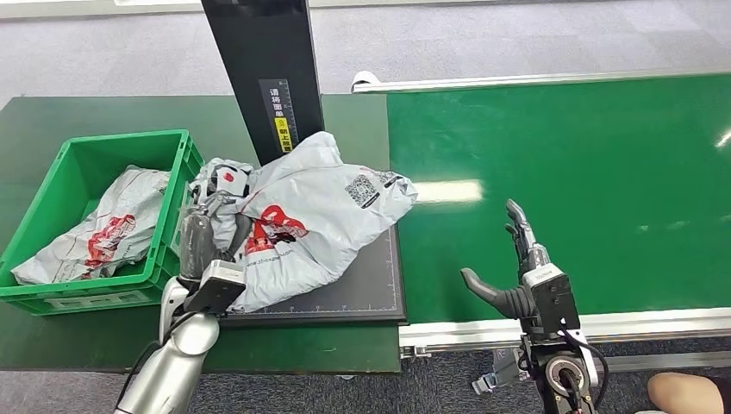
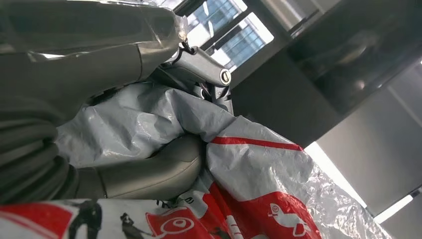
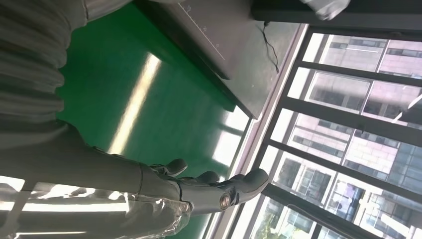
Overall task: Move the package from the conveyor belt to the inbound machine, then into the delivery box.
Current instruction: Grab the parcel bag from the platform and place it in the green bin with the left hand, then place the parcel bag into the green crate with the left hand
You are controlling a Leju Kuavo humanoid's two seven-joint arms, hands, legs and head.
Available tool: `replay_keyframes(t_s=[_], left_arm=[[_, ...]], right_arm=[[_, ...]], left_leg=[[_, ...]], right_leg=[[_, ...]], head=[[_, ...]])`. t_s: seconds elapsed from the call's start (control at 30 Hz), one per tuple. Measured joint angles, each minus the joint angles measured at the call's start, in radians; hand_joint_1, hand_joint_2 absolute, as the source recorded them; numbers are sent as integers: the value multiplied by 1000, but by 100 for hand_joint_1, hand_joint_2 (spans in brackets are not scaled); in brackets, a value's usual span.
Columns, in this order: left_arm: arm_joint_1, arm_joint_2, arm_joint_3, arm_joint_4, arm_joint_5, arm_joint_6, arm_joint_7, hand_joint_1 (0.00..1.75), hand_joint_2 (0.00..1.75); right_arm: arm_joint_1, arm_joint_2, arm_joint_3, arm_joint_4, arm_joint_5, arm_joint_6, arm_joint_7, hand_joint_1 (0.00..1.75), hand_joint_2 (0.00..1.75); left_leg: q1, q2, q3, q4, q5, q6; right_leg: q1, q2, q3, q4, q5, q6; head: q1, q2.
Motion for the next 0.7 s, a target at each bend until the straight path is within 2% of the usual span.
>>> replay_keyframes(t_s=[0.13,0.27,0.53,0.7], left_arm=[[7,13,14,-49,0,13,-1,175,175],[10,37,46,-78,7,88,-1,175,175],[-21,94,242,-60,-25,133,55,175,175],[-33,101,297,-30,-30,134,54,175,175]], right_arm=[[3,0,-3,0,0,-1,0,0,175],[11,-1,-8,-1,0,-3,-4,0,175],[60,0,-37,-40,0,-10,-9,0,175],[71,0,-43,-56,1,-12,-9,0,175]], left_leg=[[0,0,0,0,0,0],[0,0,0,0,0,0],[1,1,0,0,0,0],[0,2,0,0,0,0]], right_leg=[[0,0,0,0,0,0],[0,0,0,0,0,0],[1,1,-1,0,0,0],[0,1,0,0,0,0]], head=[[0,0],[0,0],[0,0],[0,0]])
